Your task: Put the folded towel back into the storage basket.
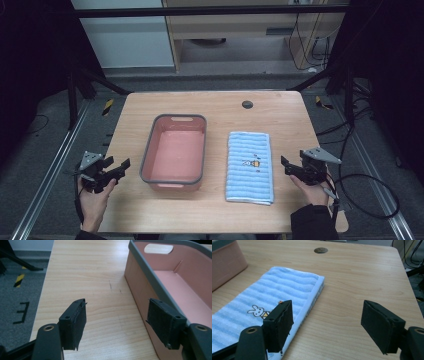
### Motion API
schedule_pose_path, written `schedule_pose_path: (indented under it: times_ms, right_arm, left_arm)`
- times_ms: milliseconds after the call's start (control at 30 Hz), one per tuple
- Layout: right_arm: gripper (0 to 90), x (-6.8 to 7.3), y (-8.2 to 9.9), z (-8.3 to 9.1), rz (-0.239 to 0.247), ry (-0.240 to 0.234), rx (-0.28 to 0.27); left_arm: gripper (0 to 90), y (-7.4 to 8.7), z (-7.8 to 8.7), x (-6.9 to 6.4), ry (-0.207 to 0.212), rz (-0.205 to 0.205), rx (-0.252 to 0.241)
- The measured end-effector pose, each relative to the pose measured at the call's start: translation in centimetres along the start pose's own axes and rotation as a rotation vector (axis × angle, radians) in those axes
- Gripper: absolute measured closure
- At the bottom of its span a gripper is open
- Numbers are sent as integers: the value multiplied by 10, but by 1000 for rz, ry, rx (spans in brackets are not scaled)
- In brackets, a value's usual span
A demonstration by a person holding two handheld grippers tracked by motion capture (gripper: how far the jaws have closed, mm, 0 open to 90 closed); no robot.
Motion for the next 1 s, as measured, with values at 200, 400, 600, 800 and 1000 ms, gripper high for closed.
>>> schedule_pose_path:
  times_ms: [200, 400, 600, 800, 1000]
  right_arm:
    - [256, 1, -2, 2, -7, -10, -9]
    - [253, -1, -6, 5, -8, -10, -25]
    - [252, -1, -8, 5, -10, -6, -26]
    - [251, 0, -15, 7, -5, -11, -37]
    - [252, 1, -22, 10, -9, -25, -54]
  left_arm:
    - [327, -12, 8, -8, 33, -3, -41]
    - [334, -22, 17, -12, 37, -21, -75]
    - [338, -31, 24, -16, 32, -39, -107]
    - [343, -37, 28, -28, 47, -53, -124]
    - [349, -44, 31, -44, 77, -59, -128]
Point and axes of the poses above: each handheld gripper's, and its own axes: z roughly backward along the jaws, y roughly out of its underside, x roughly to its left, the point moved 8 cm from there along -z, roughly forward along the jaws, and after that the axes turned 2 degrees about -x, right-handed, at the moved point
